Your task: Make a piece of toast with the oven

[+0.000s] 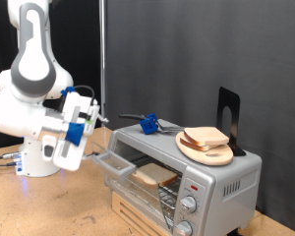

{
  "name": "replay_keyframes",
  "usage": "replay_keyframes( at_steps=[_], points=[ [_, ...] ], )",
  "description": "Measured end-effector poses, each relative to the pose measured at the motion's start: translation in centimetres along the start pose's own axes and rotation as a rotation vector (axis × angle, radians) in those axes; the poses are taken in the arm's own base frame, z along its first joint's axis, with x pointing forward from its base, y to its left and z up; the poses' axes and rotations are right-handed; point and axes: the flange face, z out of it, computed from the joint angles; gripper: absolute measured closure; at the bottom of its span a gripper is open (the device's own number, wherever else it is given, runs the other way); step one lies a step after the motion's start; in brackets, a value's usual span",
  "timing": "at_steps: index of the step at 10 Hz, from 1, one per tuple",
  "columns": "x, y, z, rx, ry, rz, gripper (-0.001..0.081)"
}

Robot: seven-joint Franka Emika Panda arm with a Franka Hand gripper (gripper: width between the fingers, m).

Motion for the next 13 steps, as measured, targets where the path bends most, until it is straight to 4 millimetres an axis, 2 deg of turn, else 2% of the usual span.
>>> replay_keyframes(
  at_steps=[4, 5, 8, 10, 13],
  points=[
    [-3.5, -3.0, 3.0, -0.057, 0.071, 0.015, -0.0002],
    [-4.0, -3.3, 2.9, -0.073, 0.08, 0.025, -0.0002],
    [-3.1, -2.8, -0.6, -0.135, 0.12, 0.062, -0.0002],
    [-3.2, -2.8, -0.5, -0.138, 0.103, 0.047, -0.0002],
    [-1.4, -2.9, -3.1, -0.169, -0.01, -0.045, -0.0002]
  ],
)
